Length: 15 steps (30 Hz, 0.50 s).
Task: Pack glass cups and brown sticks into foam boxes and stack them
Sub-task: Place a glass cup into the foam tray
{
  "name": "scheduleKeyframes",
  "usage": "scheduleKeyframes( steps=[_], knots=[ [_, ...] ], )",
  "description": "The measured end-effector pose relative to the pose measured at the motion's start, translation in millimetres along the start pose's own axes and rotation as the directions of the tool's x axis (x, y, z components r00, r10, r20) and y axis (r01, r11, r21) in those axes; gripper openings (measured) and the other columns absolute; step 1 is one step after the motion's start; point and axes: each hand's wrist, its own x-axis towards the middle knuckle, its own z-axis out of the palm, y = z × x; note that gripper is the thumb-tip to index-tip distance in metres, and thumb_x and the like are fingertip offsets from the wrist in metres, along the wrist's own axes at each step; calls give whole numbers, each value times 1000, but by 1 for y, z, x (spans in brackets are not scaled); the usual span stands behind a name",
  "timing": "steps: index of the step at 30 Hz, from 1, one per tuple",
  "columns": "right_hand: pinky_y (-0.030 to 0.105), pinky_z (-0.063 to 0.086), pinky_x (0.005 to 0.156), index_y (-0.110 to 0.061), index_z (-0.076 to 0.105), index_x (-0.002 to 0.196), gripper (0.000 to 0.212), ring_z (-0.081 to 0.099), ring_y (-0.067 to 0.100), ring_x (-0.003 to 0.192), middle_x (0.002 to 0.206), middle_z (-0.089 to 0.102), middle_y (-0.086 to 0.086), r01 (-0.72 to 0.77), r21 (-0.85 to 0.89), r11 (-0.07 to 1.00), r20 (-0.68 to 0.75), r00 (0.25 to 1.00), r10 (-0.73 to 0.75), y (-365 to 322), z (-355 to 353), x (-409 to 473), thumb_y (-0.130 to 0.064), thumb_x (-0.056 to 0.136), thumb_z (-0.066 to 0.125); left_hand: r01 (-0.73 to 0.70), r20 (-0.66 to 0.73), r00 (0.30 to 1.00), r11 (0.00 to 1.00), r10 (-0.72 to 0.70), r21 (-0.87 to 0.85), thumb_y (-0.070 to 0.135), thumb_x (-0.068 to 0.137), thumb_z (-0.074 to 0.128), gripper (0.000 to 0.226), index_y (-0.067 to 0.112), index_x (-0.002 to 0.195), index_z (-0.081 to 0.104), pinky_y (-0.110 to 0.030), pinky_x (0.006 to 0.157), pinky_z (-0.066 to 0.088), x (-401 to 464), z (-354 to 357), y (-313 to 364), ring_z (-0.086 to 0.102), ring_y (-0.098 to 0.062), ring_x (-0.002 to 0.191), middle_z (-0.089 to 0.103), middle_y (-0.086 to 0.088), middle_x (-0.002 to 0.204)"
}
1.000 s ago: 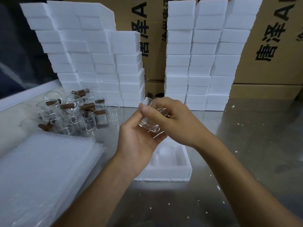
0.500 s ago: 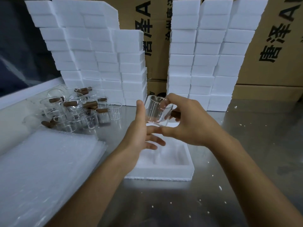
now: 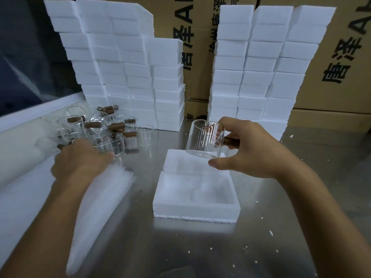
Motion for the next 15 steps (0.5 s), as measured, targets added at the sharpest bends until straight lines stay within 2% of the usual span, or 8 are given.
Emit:
scheduleKeyframes(
  steps=[3,7,9,12,15],
  knots=[
    [38,58,83,-32,62,101,43,65,3,87,97,67,-18,3,19,1000,3,1000,-3,1,-2,-1,-36,66,88,17,50,999,999,-19,46,44,67,88,54,5,88,57,-40,74,46,4,-5,-5,61,-41,93,65,-23,102],
    [33,58,84,-37,61,104,46,64,0,91,98,65,-24,1,15,1000,-1,1000,-1,3,-5,-1,-37,66,88,-2,49,999,997,-2,81,16,76,78,33,0,99,60,-41,78,46,-1,-2,-3,59,-45,101,62,-28,109],
    [32,58,83,-37,60,103,46,63,0,91,97,65,-25,3,11,1000,-4,1000,-2,4,-5,-2,-37,67,88,10,41,999,998,-13,58,13,78,76,33,-3,103,62,-43,80,46,-1,0,-4,58,-46,104,62,-29,111],
    [35,58,83,-36,61,102,44,63,1,89,95,65,-24,-3,7,1000,-2,1000,3,4,-5,-3,-36,67,89,-16,16,1000,997,17,-71,13,72,85,27,-1,88,69,-41,78,46,-3,-5,0,59,-39,91,66,-24,98],
    [38,58,83,-35,61,102,45,63,1,88,95,64,-23,-4,9,1000,-1,1000,4,4,-5,-3,-37,67,89,-186,-51,982,956,179,-225,14,65,91,26,8,68,66,-33,71,44,-15,-12,9,58,-23,69,68,-9,74]
  ],
)
